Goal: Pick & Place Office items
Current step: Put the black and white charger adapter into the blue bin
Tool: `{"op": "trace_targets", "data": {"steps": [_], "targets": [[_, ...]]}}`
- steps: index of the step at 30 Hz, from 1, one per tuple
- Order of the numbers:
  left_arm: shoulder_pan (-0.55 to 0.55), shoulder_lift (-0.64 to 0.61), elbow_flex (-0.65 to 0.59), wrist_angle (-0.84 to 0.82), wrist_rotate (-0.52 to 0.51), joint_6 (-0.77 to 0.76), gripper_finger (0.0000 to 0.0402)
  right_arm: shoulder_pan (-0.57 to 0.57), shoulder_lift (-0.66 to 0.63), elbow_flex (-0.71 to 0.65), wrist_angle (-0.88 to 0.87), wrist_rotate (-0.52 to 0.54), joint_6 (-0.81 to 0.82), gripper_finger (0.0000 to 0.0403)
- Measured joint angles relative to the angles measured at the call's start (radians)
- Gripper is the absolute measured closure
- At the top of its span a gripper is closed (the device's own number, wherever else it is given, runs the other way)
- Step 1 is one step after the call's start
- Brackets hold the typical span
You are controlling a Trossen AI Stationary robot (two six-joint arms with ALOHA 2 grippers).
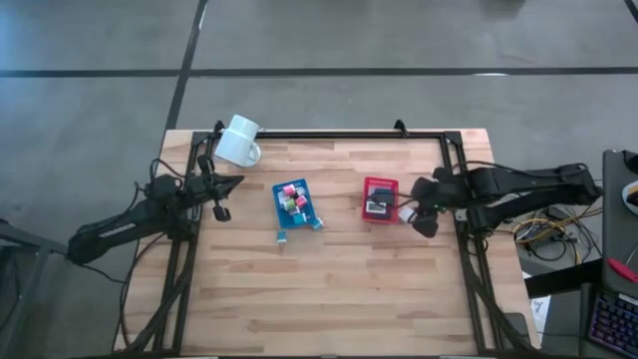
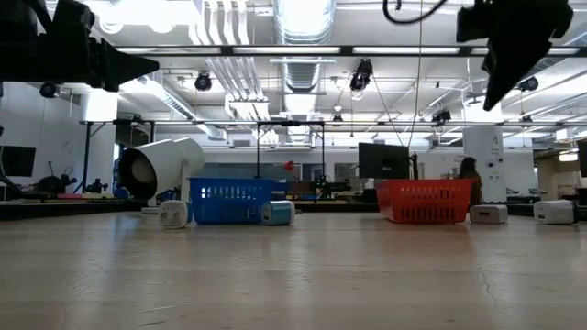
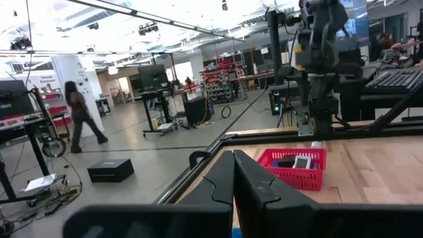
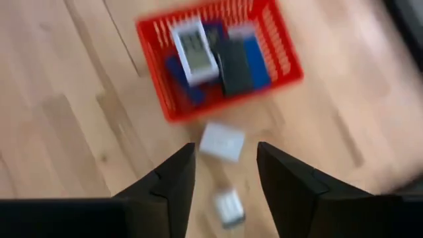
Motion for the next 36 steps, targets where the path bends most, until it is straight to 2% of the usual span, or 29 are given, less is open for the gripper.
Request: {"op": "trace_targets", "data": {"steps": [8, 12, 19, 23, 36], "targets": [[0.000, 0.000, 0.000, 0.000, 0.003, -0.007, 0.0396, 0.000, 0.034, -0.072, -0.052, -0.039, 0.051, 0.0204], [0.000, 0.000, 0.000, 0.000, 0.003, -0.006, 0.0396, -0.001, 0.034, -0.136, -0.050, -0.094, 0.107, 0.0193], [-0.001, 0.000, 0.000, 0.000, 0.002, 0.001, 0.0396, -0.001, 0.031, -0.227, -0.039, -0.097, 0.131, 0.0190], [-0.001, 0.000, 0.000, 0.000, 0.002, 0.001, 0.0396, -0.001, 0.032, -0.251, -0.026, -0.117, 0.178, 0.0190], [0.000, 0.000, 0.000, 0.000, 0.002, 0.001, 0.0396, -0.032, 0.045, -0.304, 0.039, -0.138, 0.177, 0.0190]]}}
